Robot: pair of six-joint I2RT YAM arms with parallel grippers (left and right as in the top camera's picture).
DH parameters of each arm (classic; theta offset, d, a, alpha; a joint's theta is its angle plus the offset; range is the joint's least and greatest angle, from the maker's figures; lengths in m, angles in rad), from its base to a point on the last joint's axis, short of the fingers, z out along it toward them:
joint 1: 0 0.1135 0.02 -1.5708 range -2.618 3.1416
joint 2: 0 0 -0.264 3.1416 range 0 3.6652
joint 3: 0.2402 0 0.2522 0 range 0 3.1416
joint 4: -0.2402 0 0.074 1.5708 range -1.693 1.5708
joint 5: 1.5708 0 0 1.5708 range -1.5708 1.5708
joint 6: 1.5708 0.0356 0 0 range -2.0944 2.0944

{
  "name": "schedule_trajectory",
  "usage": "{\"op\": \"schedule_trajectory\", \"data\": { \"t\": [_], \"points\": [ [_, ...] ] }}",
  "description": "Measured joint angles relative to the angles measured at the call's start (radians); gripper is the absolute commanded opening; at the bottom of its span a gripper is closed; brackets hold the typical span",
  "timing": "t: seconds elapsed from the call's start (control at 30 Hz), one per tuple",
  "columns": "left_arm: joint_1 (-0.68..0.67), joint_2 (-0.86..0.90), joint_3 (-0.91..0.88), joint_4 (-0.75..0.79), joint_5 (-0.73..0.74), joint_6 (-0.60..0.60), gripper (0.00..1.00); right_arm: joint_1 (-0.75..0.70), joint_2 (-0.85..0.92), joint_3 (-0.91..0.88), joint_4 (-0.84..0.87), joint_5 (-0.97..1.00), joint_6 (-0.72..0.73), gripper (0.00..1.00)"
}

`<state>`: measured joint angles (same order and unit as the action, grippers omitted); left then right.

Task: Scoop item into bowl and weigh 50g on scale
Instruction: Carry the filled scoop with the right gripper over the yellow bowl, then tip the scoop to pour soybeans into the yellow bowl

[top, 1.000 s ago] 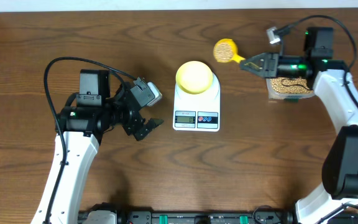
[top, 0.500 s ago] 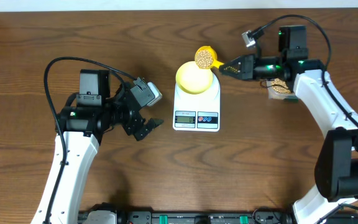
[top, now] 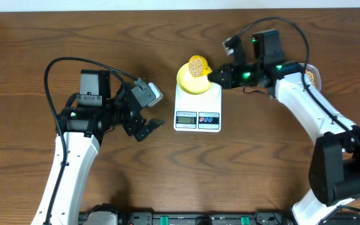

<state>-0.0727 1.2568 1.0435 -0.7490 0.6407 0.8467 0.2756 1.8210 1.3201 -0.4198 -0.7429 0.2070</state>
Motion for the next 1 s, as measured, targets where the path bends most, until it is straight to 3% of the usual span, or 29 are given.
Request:
{"op": "schedule_trajectory", "data": {
  "t": [1.0],
  "points": [
    [0.000,0.000,0.000,0.001,0.000,0.000,0.98,0.298,-0.012,0.193,-0.275,0.763,-0.378,0.01]
  ]
}}
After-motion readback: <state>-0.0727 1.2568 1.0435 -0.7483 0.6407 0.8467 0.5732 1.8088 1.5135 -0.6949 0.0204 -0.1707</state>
